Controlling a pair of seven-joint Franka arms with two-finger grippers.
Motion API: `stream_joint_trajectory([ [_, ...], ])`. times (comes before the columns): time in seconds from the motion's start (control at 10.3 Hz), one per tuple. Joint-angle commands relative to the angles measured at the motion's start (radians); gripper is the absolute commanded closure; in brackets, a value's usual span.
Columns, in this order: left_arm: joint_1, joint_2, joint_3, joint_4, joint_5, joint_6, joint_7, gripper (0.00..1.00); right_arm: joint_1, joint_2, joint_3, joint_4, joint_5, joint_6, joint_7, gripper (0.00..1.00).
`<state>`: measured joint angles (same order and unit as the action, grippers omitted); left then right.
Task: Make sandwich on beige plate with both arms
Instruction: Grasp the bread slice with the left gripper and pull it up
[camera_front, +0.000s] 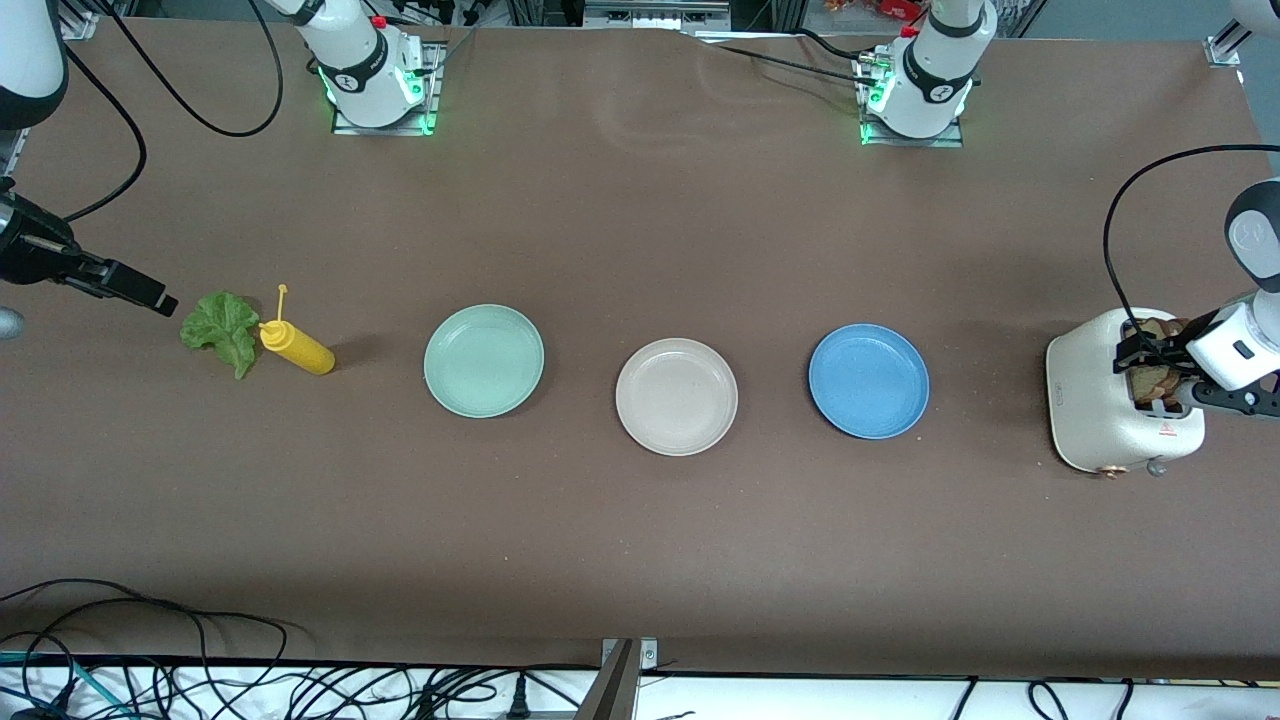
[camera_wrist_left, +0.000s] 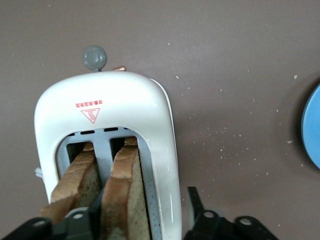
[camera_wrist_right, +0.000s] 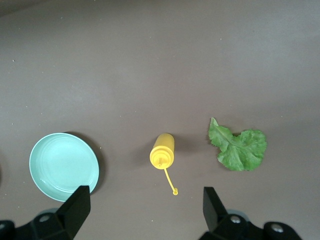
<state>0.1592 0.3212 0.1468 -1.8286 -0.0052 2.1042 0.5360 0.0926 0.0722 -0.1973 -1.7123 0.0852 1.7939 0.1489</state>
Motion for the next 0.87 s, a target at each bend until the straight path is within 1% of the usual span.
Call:
stream_joint_trajectory([
  [0.0, 0.022, -0.013, -0.003, -0.012, 0.027, 0.010, 0.084, 0.91, -0.004, -0.023, 0.001, -0.021, 0.019, 0.007, -0.017, 0.00],
  [0.1, 0.022, -0.011, -0.003, -0.011, 0.051, 0.010, 0.088, 1.00, -0.005, -0.022, -0.001, -0.023, 0.019, 0.007, -0.017, 0.00],
  [0.19, 0.022, -0.010, -0.003, -0.009, 0.063, 0.010, 0.088, 1.00, -0.005, -0.022, -0.001, -0.021, 0.019, 0.007, -0.017, 0.00],
  [0.29, 0.022, -0.011, -0.004, -0.003, 0.121, 0.010, 0.105, 1.00, -0.005, -0.022, 0.001, -0.021, 0.019, 0.007, -0.017, 0.00],
  [0.39, 0.020, -0.011, -0.006, 0.006, 0.155, 0.010, 0.117, 1.00, -0.005, -0.022, 0.001, -0.021, 0.019, 0.007, -0.017, 0.00],
  [0.58, 0.010, -0.011, -0.006, 0.064, 0.157, -0.015, 0.133, 1.00, -0.005, -0.022, -0.001, -0.021, 0.019, 0.004, -0.017, 0.00],
  [0.78, 0.006, -0.011, -0.006, 0.144, 0.159, -0.085, 0.146, 1.00, -0.004, -0.022, -0.001, -0.021, 0.019, -0.001, -0.017, 0.00],
])
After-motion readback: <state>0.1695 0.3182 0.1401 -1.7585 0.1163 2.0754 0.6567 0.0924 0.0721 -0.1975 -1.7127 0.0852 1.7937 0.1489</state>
